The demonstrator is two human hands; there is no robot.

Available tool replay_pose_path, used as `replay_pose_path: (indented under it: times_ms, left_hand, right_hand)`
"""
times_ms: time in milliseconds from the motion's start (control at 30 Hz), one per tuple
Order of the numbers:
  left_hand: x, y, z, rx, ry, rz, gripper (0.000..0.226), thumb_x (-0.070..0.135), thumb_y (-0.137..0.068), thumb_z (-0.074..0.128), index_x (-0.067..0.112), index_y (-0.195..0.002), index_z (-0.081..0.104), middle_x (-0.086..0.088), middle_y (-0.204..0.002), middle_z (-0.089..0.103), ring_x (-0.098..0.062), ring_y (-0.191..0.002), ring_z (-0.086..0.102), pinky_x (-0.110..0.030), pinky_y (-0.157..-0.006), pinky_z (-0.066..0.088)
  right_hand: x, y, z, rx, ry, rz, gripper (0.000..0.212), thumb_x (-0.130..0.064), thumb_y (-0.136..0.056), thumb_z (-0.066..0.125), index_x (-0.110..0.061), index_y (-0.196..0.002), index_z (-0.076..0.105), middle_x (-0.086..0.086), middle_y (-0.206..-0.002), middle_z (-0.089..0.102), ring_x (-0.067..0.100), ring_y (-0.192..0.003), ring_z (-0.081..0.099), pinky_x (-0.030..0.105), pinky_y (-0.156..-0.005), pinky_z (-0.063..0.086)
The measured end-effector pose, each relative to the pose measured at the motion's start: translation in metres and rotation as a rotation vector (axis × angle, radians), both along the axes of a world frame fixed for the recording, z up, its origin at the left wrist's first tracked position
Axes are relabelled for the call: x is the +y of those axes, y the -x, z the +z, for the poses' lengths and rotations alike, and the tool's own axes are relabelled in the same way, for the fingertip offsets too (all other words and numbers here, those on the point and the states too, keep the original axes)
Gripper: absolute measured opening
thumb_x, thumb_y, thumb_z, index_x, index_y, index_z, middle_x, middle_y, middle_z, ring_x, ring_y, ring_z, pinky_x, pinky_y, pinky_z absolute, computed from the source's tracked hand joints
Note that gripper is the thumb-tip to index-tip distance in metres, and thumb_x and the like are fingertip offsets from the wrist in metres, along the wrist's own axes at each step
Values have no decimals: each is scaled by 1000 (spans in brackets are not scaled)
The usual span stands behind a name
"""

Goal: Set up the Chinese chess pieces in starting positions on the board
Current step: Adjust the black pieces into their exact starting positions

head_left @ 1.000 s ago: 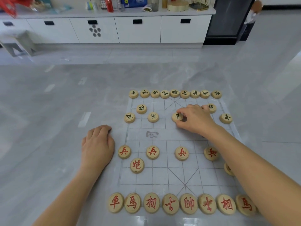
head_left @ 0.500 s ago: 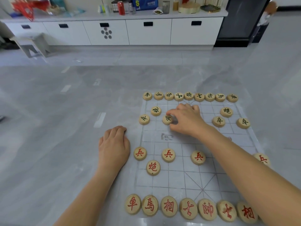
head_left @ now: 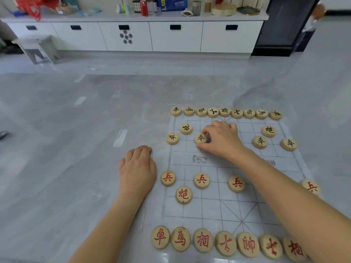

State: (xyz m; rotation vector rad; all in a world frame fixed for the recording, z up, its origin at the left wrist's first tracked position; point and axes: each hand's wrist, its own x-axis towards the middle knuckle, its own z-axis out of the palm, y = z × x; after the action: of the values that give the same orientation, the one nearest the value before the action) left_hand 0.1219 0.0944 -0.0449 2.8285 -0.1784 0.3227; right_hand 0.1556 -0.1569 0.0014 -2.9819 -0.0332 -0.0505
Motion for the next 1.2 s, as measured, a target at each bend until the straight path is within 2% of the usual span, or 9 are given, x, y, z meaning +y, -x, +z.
replay_pose_path:
  times_ms: [100, 233, 367, 567, 667, 800, 933, 1033, 1200]
  left_hand:
    - [0, 0, 0, 1, 3, -1, 37, 28, -88, 34, 20, -116, 56, 4, -122, 57, -20, -111, 48, -36, -91, 36]
    - [0, 0, 0, -5, 14, 2, 35, 26, -88, 36, 19, -115, 57, 3, -121, 58, -21, -110, 49, -37, -90, 37]
    - [-1, 0, 0, -16, 17, 8, 33, 25, -87, 39, 19, -114, 58, 4, -120, 58, -21, -109, 50, -36, -89, 36]
    - [-2, 0, -2, -20, 13, 11, 33, 25, -85, 39, 19, -112, 58, 5, -119, 59, -20, -108, 51, -35, -87, 37]
    - [-2, 0, -2, -25, 10, 10, 33, 25, -85, 38, 20, -111, 57, 5, -119, 58, -20, -107, 51, -35, -87, 38]
    - [-2, 0, -2, -28, 10, 9, 33, 24, -84, 40, 19, -111, 58, 4, -119, 59, -21, -106, 51, -36, -86, 38]
    - [-2, 1, -1, -25, 8, 8, 32, 23, -84, 41, 19, -112, 58, 4, -119, 58, -21, -107, 51, -36, -87, 38]
    - [-2, 1, -1, -26, 13, 10, 32, 23, -85, 41, 19, -111, 58, 4, -119, 58, -21, -108, 51, -36, -86, 38]
    - [-2, 1, -1, -30, 12, 8, 33, 24, -85, 41, 19, -112, 58, 3, -119, 59, -21, -108, 51, -36, -87, 38]
  right_hand:
    - [-1, 0, 1, 18, -5, -7, 45, -59, -74, 58, -29, -108, 59, -5, -103, 51, 17, -102, 46, 35, -82, 25]
    - [7, -1, 4, 4, -54, -8, 62, -62, -73, 59, -30, -125, 49, -3, -119, 49, 19, -116, 41, 37, -92, 26]
    - [34, -6, 9, -42, -112, 70, 54, -60, -74, 60, -31, -120, 52, -5, -113, 46, 17, -114, 39, 36, -91, 24]
    - [64, -24, 10, 4, -46, 234, 45, -33, -79, 56, -38, -124, 51, -3, -108, 40, 20, -110, 35, 36, -86, 22]
    - [64, -30, 9, 17, -17, 204, 33, -43, -80, 57, -36, -113, 59, -4, -111, 42, 20, -113, 35, 37, -90, 23]
    - [61, -28, 7, 11, -19, 188, 51, -62, -70, 62, -32, -111, 58, -4, -111, 42, 19, -113, 34, 39, -93, 23]
    - [60, -25, 5, -8, -29, 225, 49, -50, -76, 59, -36, -123, 53, -4, -107, 39, 19, -107, 34, 37, -87, 24]
    - [62, -26, 2, -4, -41, 213, 41, -49, -78, 57, -33, -116, 57, -4, -107, 41, 18, -104, 36, 35, -84, 23]
    - [62, -25, -2, -27, -57, 145, 44, -56, -72, 60, -28, -105, 59, -5, -105, 45, 17, -103, 39, 33, -84, 26]
